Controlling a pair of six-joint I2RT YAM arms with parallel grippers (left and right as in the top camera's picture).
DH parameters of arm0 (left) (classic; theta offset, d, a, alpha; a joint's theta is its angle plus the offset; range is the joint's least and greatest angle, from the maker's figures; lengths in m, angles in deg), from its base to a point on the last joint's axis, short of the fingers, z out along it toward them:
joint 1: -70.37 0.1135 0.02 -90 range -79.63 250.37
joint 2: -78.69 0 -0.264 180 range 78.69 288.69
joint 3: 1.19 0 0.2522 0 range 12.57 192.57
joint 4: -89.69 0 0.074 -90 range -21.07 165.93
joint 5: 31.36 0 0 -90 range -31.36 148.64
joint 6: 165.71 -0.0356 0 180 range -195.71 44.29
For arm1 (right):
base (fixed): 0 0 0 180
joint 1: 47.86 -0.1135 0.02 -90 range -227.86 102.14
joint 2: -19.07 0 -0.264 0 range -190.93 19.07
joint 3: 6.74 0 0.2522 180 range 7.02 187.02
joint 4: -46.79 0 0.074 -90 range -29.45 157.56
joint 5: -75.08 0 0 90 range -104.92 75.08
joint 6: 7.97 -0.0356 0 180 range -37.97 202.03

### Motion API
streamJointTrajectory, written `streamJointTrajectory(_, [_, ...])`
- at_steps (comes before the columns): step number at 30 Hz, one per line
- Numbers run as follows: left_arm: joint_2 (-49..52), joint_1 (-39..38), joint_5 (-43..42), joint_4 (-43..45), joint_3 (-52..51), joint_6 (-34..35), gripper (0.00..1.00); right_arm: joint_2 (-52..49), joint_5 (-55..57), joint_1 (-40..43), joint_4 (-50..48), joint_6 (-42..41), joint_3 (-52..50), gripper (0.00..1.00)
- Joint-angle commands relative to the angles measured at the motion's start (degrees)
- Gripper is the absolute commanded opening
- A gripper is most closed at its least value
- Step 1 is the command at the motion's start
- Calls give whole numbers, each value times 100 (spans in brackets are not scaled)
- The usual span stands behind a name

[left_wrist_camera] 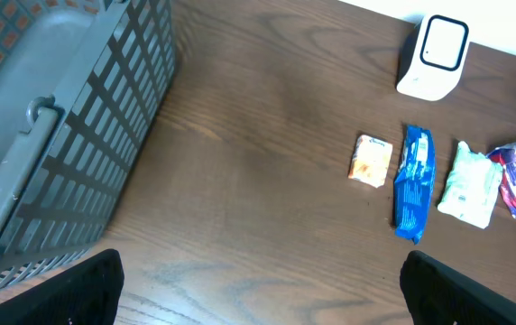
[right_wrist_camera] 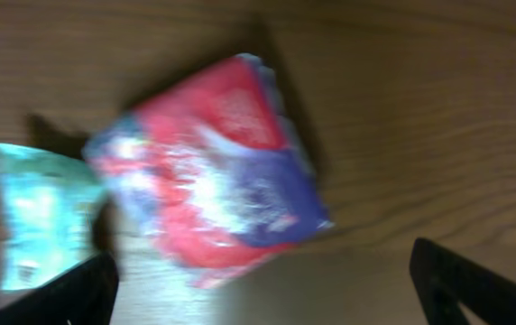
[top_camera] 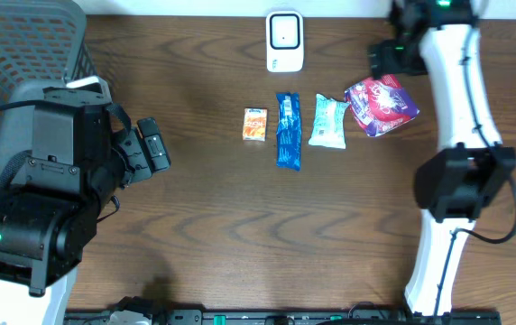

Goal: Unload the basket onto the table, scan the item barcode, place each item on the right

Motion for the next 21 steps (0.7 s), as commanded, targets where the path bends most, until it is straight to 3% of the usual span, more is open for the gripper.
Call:
streamJointTrajectory(1, [-4,31,70,-17,13,-72,98,33,-1165,444,-212,1276,-474,99])
streamJointTrajectory(3, [-4,31,70,-17,13,-72,98,33,-1853,697,-507,1668,-863,99])
streamJointTrajectory(11, [-4,31,70,-17,13,-74,98,31,-3392,1231,-2157,1731,-2649,99])
streamJointTrajectory(15, [-4,31,70,-17,13,-72,98,31,-3410,1165,-2625,1729,-3279,95])
streamJointTrajectory(17, [-4,31,70,-17,13,-72,98,31,-3407,1130,-2682,1674,-3427,52])
streamJointTrajectory(18, [-4,31,70,-17,13,-72,98,31,-3410,1117,-2677,1491,-3429,11])
streamJointTrajectory(19, [-4,31,70,-17,13,-72,98,35,-3407,1113,-2673,1362,-3421,1])
streamJointTrajectory(21, [-4,31,70,-17,13,-72,98,81,-3471,1115,-2557,949,-3285,1])
